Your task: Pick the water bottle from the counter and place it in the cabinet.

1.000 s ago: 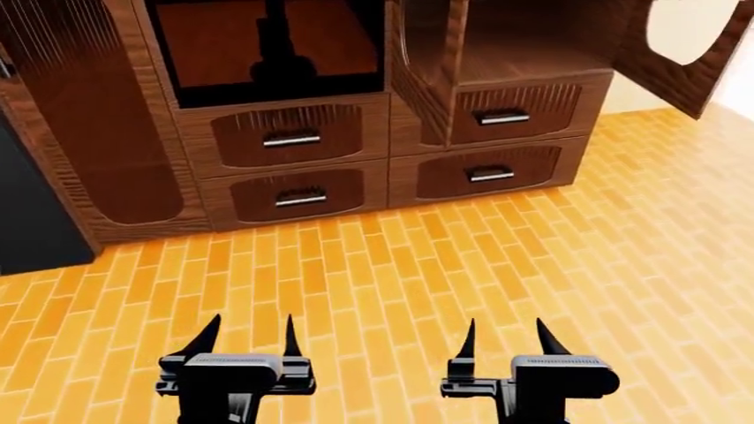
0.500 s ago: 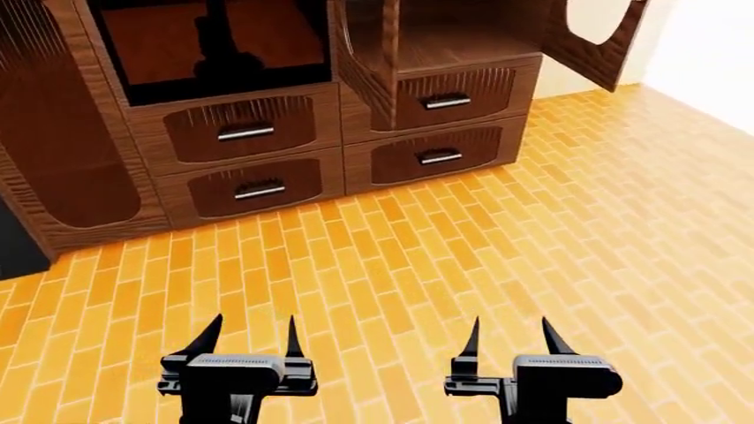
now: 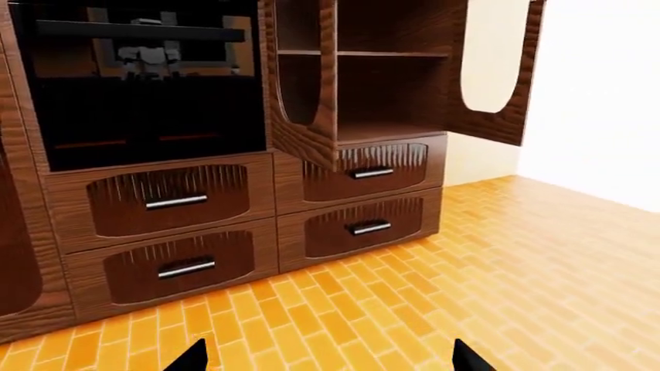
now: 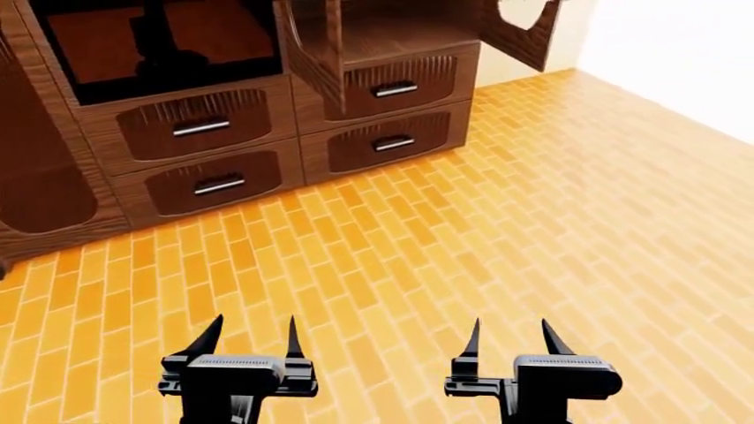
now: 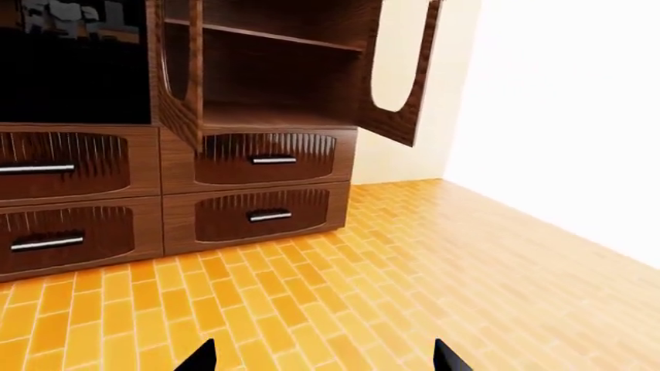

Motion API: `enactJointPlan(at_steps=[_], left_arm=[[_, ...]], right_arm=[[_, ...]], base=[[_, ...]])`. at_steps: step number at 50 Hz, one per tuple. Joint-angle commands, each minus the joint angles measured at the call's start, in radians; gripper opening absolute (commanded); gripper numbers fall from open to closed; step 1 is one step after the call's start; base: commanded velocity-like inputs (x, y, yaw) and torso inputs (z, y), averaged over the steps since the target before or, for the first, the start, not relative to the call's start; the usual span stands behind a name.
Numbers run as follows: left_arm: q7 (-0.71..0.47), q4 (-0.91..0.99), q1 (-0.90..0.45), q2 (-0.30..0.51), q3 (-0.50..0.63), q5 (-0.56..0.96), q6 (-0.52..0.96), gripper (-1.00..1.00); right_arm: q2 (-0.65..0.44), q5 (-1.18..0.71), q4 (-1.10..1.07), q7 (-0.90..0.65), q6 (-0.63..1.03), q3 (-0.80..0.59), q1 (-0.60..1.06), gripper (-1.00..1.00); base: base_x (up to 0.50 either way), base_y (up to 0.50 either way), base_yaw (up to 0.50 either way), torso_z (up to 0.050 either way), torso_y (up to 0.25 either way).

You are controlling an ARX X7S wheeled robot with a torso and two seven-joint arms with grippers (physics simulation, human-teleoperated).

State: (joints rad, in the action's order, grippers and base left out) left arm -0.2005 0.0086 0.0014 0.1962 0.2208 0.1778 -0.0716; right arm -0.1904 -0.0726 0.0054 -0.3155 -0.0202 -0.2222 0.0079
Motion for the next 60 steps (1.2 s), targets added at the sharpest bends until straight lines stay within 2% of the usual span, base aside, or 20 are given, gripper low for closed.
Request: enactJointPlan(at_steps=[1,60], left_arm=[[-0.005,-0.001,-0.001,0.005,0.006,0.004,-0.002,1.0],[-0.029,-0.003,-0.006,0.025,0.032,0.023,-0.008,1.0]], right_arm=[[-0.004,-0.006,0.001,-0.006,-0.001,-0.005,0.001,1.0],[-0.023,-0.035,0.006,-0.031,-0.009,-0.024,0.006,1.0]], base=[[-0.32,0.15,-0.36,0.0,0.0],[-0.29,0.19,-0.36,0.0,0.0]])
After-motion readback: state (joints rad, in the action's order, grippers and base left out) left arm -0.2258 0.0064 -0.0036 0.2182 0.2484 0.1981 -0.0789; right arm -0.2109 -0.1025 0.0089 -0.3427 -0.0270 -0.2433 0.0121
